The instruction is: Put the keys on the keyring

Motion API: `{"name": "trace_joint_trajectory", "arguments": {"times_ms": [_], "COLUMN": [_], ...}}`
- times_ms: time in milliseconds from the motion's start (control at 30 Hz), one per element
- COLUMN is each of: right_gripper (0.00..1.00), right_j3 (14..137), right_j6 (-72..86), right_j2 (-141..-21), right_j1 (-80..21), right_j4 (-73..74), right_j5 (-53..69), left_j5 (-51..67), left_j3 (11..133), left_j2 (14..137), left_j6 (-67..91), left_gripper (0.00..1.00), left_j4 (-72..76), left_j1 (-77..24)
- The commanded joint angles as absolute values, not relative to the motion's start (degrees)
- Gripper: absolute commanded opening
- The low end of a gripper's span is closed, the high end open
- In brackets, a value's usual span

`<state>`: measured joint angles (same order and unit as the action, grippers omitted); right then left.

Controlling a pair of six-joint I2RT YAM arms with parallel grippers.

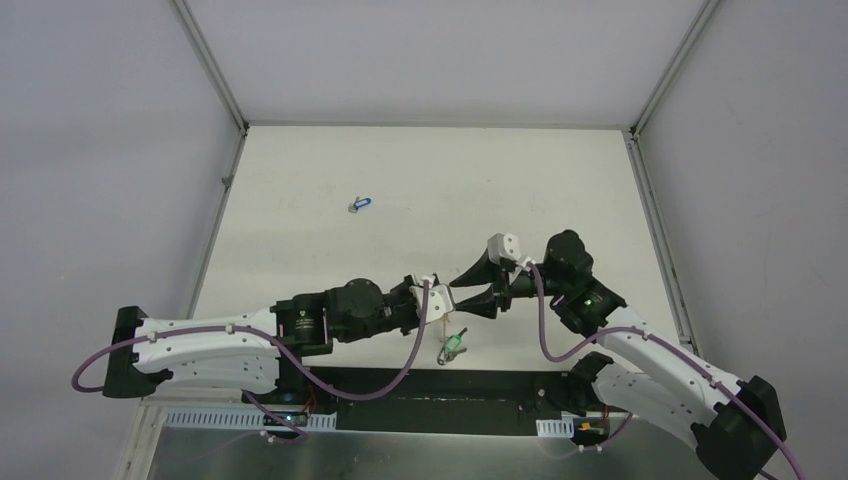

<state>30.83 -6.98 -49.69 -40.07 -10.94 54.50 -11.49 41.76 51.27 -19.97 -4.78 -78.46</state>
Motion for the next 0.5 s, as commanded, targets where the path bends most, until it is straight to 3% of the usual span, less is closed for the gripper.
{"name": "trace_joint_trajectory", "arguments": {"times_ms": [0, 300, 467], "right_gripper": [0.52, 0.55, 0.52], "right_j3": [31.8, 34.1, 34.3], "right_j6": [-7.0, -6.9, -4.9], "right_j2": [-47.3, -47.2, -47.6], "right_j1": [-40.1, -40.1, -40.2], "right_j4": [-13.1, -10.8, -12.8], "right_j5": [50.7, 50.1, 51.0], "left_j5": [-11.7, -11.2, -10.6], "left_j3": [49.2, 61.6, 70.9], "left_j2": [53.2, 57.7, 62.4], "left_j6": [-17.5, -13.0, -11.6], "left_gripper": [0.00, 0.00, 0.00], "left_j4": [-11.8, -30.1, -42.0], "left_j1": [-79.0, -79.0, -78.9]}}
